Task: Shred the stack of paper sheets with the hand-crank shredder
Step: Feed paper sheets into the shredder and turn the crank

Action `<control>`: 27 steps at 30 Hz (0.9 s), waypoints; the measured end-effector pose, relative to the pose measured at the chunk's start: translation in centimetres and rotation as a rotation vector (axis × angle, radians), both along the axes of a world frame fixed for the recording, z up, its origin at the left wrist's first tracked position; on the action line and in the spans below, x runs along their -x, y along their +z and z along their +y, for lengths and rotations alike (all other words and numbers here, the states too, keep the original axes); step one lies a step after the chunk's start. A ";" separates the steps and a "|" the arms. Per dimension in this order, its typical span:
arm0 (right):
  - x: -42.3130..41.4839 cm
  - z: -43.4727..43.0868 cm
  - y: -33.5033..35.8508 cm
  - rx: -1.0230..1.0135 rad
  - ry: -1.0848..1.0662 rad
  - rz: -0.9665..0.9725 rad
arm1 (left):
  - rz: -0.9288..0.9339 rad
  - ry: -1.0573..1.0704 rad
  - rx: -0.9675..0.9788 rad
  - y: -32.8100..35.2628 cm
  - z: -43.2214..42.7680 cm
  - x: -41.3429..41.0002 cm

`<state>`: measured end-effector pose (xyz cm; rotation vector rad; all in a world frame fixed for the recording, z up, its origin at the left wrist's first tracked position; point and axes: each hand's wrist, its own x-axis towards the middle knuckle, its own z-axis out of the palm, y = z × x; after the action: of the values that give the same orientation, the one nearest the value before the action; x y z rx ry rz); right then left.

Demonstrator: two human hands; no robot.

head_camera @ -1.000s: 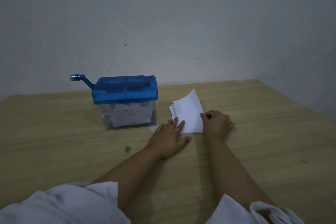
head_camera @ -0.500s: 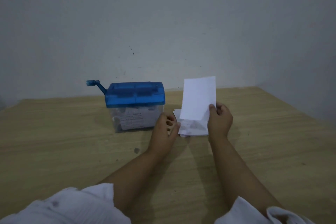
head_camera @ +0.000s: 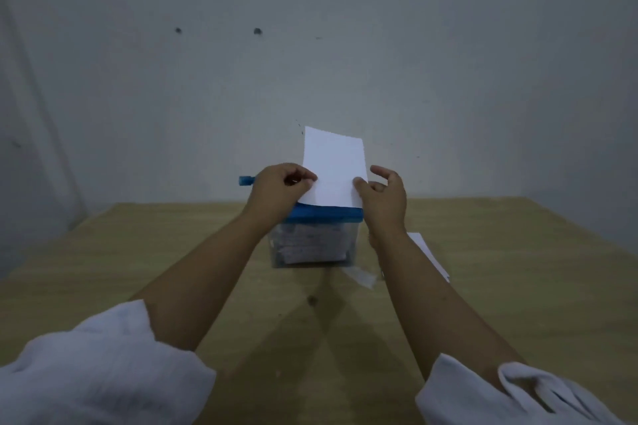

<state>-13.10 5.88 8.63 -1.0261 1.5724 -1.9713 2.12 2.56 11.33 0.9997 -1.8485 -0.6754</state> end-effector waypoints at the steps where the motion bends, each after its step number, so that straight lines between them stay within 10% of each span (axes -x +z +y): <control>1: -0.2 -0.2 0.4 0.004 0.035 0.023 | -0.019 0.003 -0.012 0.8 -0.4 -0.5; 11: 1.3 -3.7 4.9 -0.081 0.448 -0.196 | -0.203 -0.150 -0.157 5.9 -5.2 -3.7; 27: 2.1 -7.4 2.5 -0.079 0.332 0.239 | -0.437 -0.170 -0.057 4.3 -10.4 -3.6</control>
<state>-15.19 -1.54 11.12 -1.4288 1.4685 -1.5999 5.70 -7.88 15.59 1.0995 -2.3269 -0.6488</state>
